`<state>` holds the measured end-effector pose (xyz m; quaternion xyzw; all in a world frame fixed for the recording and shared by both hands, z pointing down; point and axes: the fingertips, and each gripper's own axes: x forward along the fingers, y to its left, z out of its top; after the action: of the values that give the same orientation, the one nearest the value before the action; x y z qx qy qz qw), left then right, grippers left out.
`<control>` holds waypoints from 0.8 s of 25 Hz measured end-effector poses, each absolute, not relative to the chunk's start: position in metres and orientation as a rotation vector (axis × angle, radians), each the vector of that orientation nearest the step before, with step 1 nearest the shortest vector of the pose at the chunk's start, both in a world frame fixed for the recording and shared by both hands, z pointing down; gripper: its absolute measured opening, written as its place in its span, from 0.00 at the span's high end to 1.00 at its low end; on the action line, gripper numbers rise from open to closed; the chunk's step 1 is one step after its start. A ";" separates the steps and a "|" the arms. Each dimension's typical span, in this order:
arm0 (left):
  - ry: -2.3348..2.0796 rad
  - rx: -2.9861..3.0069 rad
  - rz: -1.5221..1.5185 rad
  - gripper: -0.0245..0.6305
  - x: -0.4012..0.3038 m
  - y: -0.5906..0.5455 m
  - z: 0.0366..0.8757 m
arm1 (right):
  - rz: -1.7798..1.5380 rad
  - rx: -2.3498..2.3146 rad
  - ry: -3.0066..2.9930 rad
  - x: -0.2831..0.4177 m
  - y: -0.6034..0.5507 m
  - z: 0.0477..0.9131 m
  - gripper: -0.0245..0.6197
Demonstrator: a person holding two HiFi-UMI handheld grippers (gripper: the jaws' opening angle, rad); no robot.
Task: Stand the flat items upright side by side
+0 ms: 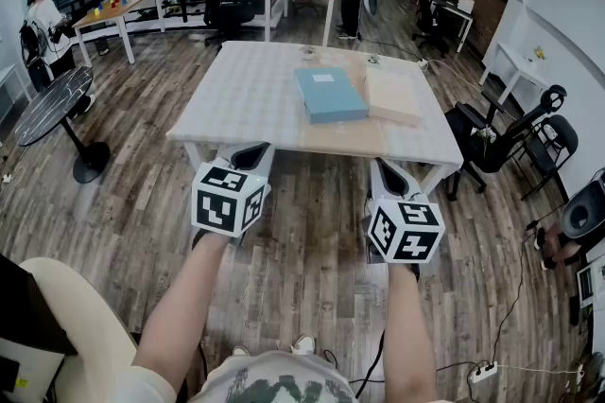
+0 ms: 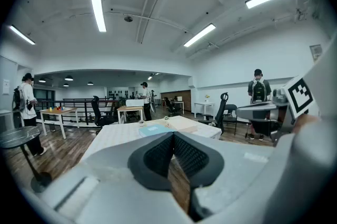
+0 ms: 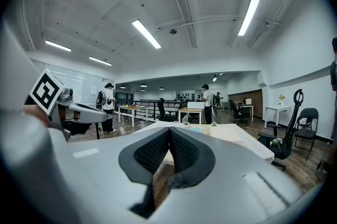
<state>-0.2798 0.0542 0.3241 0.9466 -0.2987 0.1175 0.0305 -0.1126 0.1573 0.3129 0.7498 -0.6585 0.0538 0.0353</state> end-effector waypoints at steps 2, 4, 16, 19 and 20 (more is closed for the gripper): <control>-0.933 2.916 0.366 0.96 -0.274 0.052 0.326 | 0.171 2.299 -2.032 -0.107 0.155 0.315 0.96; -0.948 2.912 0.365 0.96 -0.269 0.050 0.327 | 0.178 2.296 -2.038 -0.100 0.155 0.318 0.96; -0.978 2.880 0.377 0.80 -0.214 0.041 0.335 | 0.234 2.245 -2.110 -0.044 0.143 0.331 0.81; -0.978 2.870 0.370 0.76 -0.201 0.038 0.336 | 0.249 2.221 -2.138 -0.032 0.138 0.335 0.78; -0.977 2.865 0.368 0.75 -0.197 0.037 0.337 | 0.255 2.212 -2.147 -0.029 0.136 0.336 0.77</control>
<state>-0.1973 0.0366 0.3370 0.9385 -0.3201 0.1207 0.0462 -0.0286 0.1356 0.3358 0.7150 -0.6939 0.0823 0.0245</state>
